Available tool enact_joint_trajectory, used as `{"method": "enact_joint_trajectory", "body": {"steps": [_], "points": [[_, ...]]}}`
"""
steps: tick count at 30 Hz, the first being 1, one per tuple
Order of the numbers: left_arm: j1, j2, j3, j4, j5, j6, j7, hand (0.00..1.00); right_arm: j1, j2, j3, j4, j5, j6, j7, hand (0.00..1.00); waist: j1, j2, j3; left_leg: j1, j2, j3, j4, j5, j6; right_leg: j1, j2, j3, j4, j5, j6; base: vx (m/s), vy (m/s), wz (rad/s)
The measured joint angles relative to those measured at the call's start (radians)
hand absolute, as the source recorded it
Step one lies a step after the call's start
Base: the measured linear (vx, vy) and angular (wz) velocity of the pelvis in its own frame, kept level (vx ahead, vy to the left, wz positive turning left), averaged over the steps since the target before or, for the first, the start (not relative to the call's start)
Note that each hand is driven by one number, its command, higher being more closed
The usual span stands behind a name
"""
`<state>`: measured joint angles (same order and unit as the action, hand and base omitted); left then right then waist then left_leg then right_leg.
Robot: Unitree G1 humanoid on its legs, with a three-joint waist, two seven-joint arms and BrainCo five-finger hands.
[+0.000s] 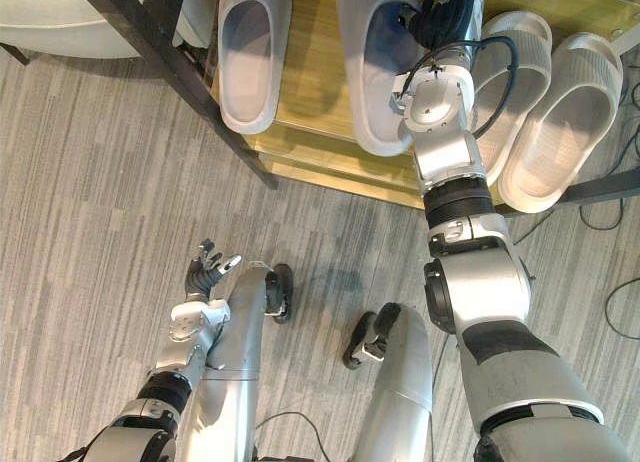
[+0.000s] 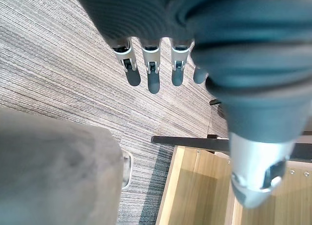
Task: Organize the slippers on the shoe rack
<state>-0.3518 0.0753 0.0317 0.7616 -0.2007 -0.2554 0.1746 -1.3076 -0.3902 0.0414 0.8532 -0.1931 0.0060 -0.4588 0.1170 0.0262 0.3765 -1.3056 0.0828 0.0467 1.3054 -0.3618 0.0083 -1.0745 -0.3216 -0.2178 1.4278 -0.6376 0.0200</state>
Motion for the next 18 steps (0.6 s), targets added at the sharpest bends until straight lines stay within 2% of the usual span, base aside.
{"method": "enact_joint_trajectory", "body": {"steps": [9, 18], "points": [[-0.008, -0.003, -0.002, 0.014, -0.001, 0.000, 0.002, 0.00, -0.002, 0.009, 0.000, 0.000, 0.079, -0.004, -0.001, 0.00, 0.001, 0.001, -0.014, -0.015, -0.003, 0.000, -0.001, 0.004, 0.001, -0.015, -0.004, 0.000, 0.001, 0.000, 0.000, 0.01, -0.011, 0.01], [-0.016, -0.002, -0.002, 0.039, -0.008, 0.007, 0.015, 0.00, 0.005, 0.086, 0.002, 0.000, 0.126, -0.030, 0.006, 0.00, 0.001, 0.000, -0.016, 0.000, -0.001, 0.007, -0.005, 0.004, 0.000, -0.007, -0.002, 0.006, 0.000, 0.000, 0.000, 0.01, -0.034, -0.01]]}}
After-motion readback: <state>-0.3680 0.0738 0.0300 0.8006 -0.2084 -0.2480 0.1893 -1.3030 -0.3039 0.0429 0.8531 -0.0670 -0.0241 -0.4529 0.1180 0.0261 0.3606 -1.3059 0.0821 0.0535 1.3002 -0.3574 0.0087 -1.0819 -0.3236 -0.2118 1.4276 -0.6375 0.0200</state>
